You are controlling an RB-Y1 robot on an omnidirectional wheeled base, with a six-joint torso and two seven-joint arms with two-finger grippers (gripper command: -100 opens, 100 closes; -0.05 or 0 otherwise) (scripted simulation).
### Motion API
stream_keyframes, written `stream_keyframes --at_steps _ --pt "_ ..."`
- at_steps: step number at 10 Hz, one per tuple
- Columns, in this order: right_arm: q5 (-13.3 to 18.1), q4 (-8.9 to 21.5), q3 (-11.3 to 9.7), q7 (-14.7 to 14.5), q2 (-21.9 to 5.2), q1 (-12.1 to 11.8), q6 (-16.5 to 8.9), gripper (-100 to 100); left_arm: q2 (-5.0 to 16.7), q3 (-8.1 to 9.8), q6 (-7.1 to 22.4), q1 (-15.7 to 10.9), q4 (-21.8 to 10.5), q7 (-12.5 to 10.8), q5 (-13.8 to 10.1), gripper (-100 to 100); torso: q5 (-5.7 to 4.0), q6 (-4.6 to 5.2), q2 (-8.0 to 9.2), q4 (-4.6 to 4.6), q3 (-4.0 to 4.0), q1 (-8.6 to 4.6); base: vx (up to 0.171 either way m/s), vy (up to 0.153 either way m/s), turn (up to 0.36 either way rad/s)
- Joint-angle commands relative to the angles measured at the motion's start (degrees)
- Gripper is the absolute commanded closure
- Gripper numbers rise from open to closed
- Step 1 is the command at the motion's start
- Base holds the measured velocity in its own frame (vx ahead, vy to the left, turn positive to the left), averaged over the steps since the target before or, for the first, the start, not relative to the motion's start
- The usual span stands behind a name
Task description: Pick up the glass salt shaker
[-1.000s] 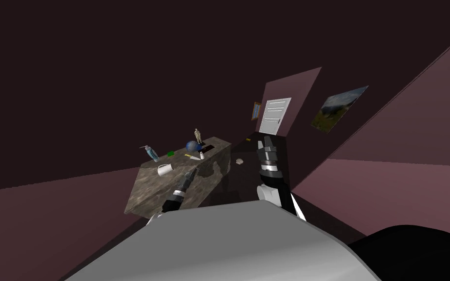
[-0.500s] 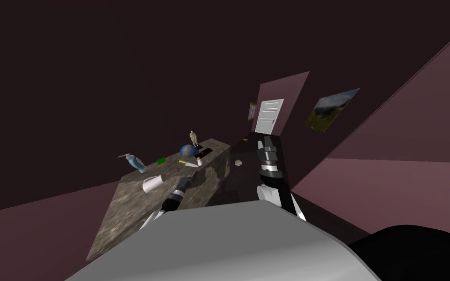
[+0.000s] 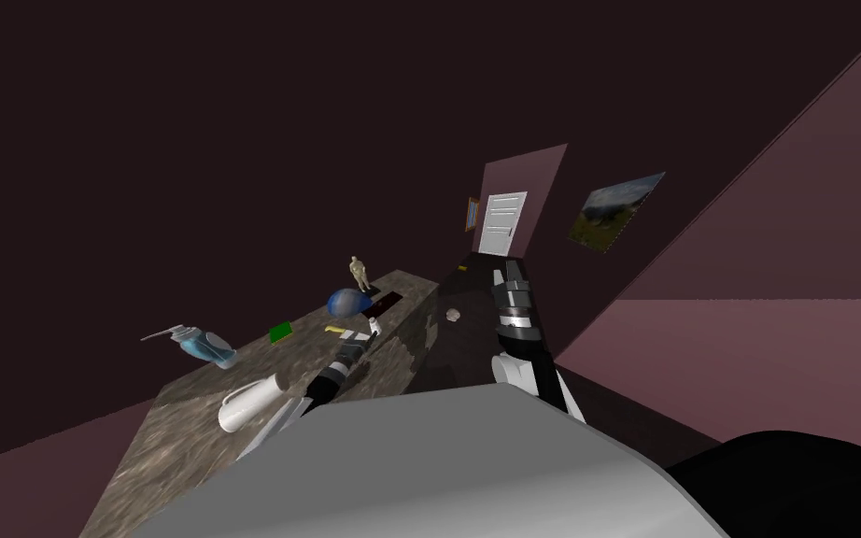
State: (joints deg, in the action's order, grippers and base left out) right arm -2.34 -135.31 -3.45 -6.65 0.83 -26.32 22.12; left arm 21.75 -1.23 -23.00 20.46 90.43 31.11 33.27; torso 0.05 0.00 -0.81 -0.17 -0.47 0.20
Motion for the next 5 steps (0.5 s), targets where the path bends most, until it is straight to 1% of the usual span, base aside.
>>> stream_keyframes --at_steps 1,2,3,4,5 --pt "0.0 0.0 0.0 0.0 0.0 0.0 0.0 0 0.0 0.0 0.0 0.0 0.0 0.0 0.0 -100 0.0 0.0 0.0 0.0 0.0 0.0 0.077 0.02 -0.033" --pt "0.0 0.0 0.0 0.0 0.01 0.01 0.0 0 0.12 -0.03 0.11 -0.09 -0.05 0.22 0.07 0 -0.05 -0.04 0.31 0.05 0.16 -0.2 0.015 0.007 0.006" --pt "0.0 0.0 -0.01 0.0 0.01 0.01 0.0 0 0.54 -0.79 -1.2 -2.95 -2.91 0.66 -1.03 -100 -0.07 -0.03 0.56 0.11 0.31 -0.29 -0.039 -0.018 0.069" --pt "0.0 0.0 -0.01 0.0 0.01 0.02 0.0 0 0.54 -0.79 -1.2 -4.34 -3.86 0.66 -1.03 -100 -0.09 -0.03 0.77 0.16 0.43 -0.39 -0.049 -0.023 0.035" --pt "0.0 0.01 -0.01 0.0 0.01 0.02 0.0 0 0.54 -0.79 -1.2 -4.53 -5.42 0.66 -1.03 -100 -0.1 -0.02 0.85 0.18 0.49 -0.42 -0.026 -0.015 -0.007"
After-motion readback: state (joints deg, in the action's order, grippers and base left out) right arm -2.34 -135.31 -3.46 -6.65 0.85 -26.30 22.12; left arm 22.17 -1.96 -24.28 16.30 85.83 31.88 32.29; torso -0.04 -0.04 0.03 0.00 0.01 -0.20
